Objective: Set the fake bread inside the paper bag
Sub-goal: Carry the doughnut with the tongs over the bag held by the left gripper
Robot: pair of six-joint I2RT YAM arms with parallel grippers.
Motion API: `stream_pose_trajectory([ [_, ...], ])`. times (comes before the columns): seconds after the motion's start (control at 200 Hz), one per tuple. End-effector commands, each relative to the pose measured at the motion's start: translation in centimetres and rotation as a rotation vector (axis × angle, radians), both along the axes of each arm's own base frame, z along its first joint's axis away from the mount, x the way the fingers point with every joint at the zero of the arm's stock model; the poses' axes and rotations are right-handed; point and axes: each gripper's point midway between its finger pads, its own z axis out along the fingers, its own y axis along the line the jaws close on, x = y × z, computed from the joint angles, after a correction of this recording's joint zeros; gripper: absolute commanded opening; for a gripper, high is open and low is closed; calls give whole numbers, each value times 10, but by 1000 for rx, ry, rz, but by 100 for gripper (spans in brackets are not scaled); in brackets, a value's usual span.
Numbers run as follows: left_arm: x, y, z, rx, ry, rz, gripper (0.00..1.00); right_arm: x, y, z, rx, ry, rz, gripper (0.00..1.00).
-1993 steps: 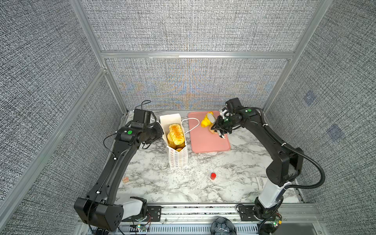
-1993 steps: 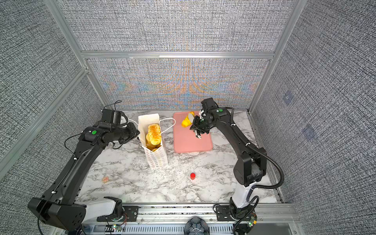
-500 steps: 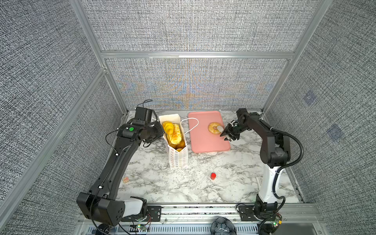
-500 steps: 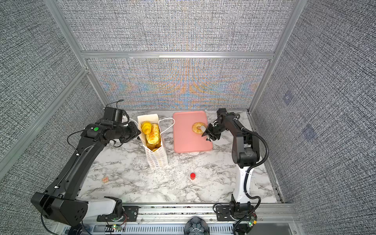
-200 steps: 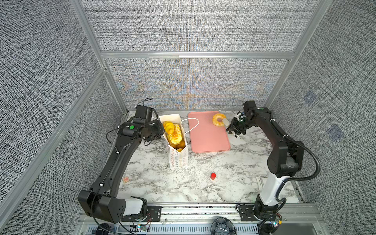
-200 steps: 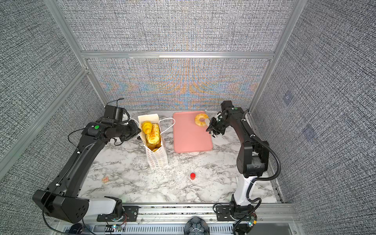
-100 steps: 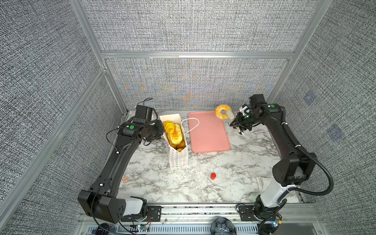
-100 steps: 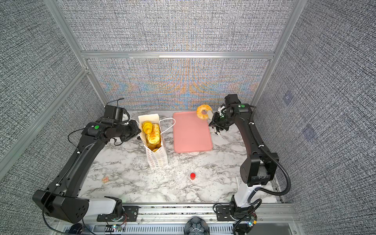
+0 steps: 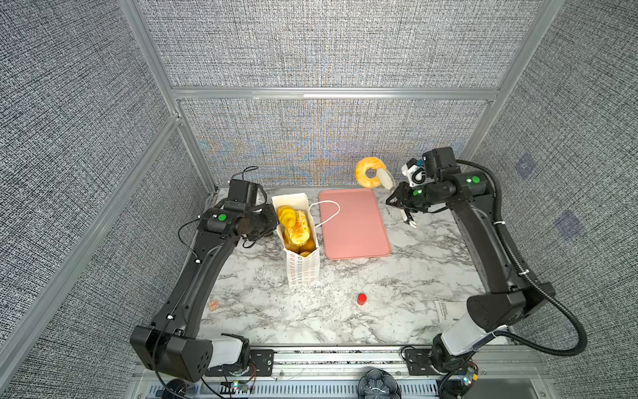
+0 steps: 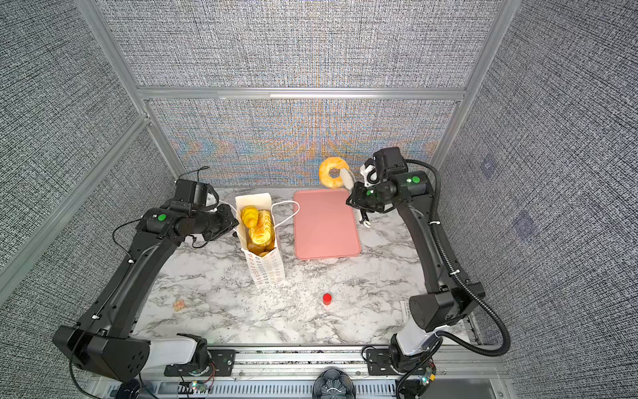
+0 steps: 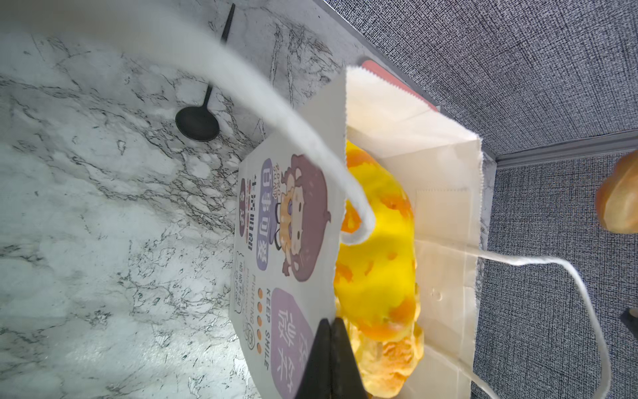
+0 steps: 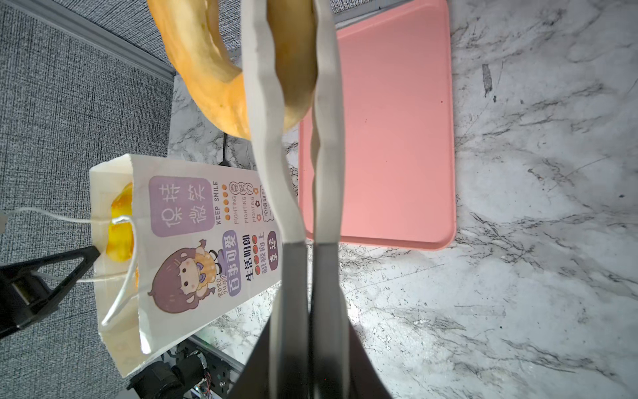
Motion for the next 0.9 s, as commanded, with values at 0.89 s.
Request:
stream_pose_trajectory([
  [0.89, 5, -1, 4, -3, -19, -1, 0, -87, 103, 55, -258, -316, 405, 27],
])
